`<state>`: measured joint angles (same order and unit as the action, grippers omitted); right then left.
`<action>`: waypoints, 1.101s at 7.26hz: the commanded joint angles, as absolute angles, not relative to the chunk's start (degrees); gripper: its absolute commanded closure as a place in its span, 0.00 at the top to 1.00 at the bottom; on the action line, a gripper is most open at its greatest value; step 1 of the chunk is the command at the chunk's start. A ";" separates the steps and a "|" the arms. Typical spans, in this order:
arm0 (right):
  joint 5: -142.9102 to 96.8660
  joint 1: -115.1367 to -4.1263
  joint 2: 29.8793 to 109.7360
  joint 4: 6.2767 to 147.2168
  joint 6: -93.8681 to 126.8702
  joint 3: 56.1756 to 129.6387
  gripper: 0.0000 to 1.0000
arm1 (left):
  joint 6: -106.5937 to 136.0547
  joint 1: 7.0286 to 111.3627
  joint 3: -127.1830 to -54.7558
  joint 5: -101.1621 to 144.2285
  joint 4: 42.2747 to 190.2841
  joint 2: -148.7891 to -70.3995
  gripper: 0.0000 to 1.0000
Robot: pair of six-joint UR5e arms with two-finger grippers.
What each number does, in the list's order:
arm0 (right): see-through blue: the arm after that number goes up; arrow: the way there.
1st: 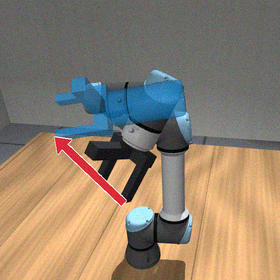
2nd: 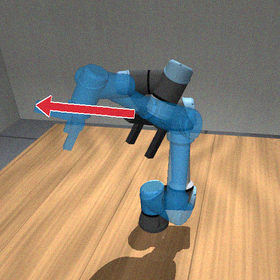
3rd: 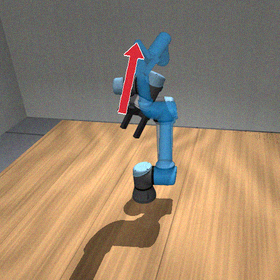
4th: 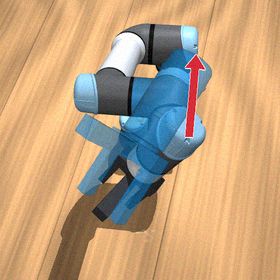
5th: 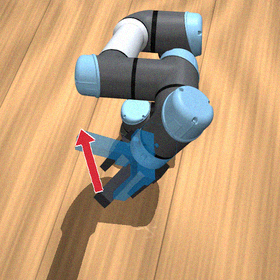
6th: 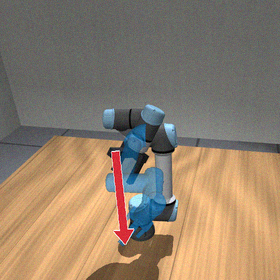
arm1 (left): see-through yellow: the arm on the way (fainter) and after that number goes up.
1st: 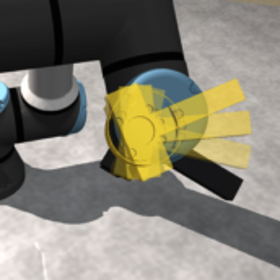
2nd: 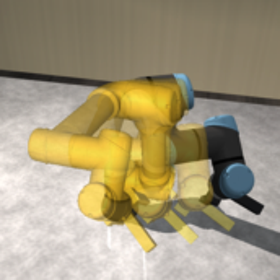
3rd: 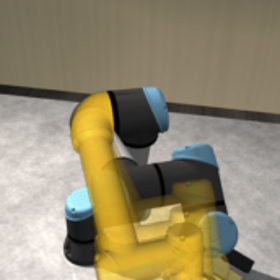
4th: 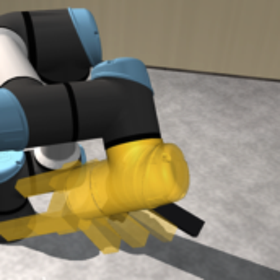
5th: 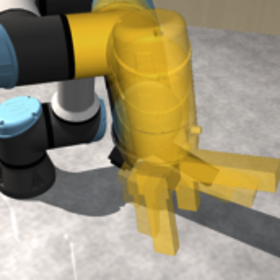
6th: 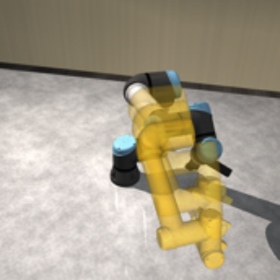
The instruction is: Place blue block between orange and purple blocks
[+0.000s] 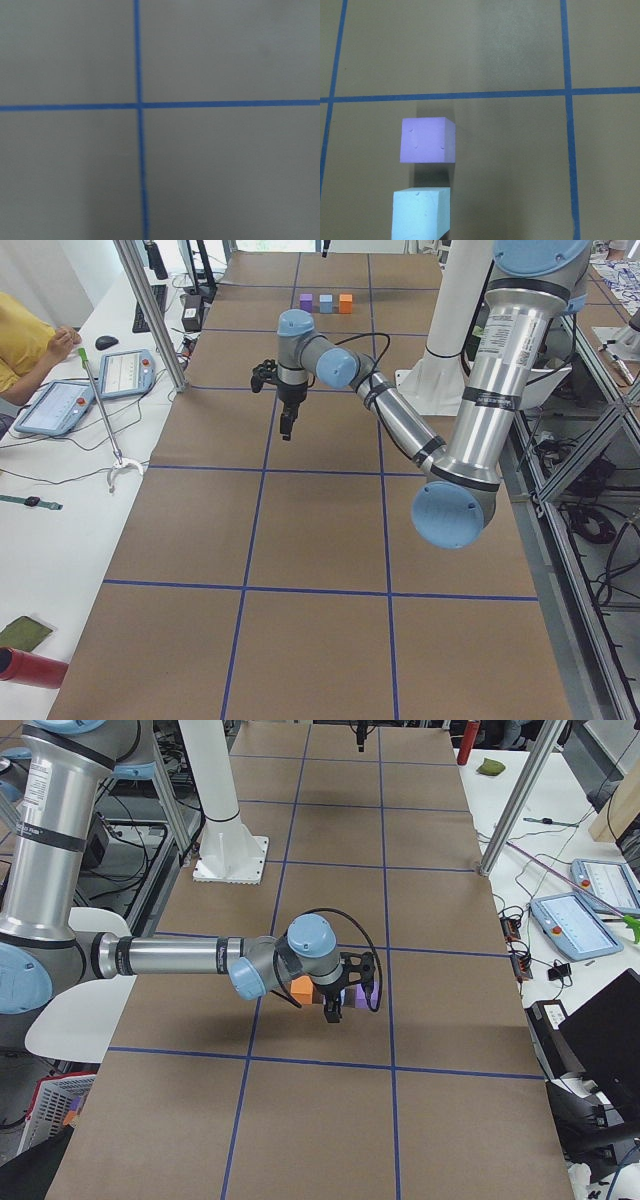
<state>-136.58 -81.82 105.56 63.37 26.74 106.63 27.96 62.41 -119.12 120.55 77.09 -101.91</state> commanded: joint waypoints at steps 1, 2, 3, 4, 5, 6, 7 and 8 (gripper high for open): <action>-136.76 -82.35 103.03 67.20 26.28 106.70 1.00 | 10.25 73.52 -111.75 126.26 77.26 -99.84 1.00; -136.67 -82.70 101.62 71.15 22.54 106.53 1.00 | 2.97 78.00 -107.01 129.43 77.34 -99.84 1.00; -136.67 -84.01 98.21 78.67 17.63 106.18 1.00 | -6.24 82.75 -101.22 130.94 78.82 -99.84 1.00; -136.58 -85.85 94.87 86.84 12.53 106.43 1.00 | -11.03 86.36 -96.03 131.22 81.62 -100.10 1.00; -135.97 -85.96 93.36 90.66 9.44 106.44 1.00 | -11.25 87.96 -92.24 132.87 83.13 -100.19 1.00; -135.88 -85.26 93.34 91.22 9.40 106.52 1.00 | -11.16 88.07 -90.46 137.33 83.32 -99.93 1.00; -135.79 -83.69 93.34 91.23 9.40 106.09 1.00 | -11.08 88.24 -90.87 137.72 83.23 -99.06 1.00; -135.36 -82.98 93.25 91.23 9.58 106.00 1.00 | -10.90 88.16 -91.49 137.55 83.23 -96.96 1.00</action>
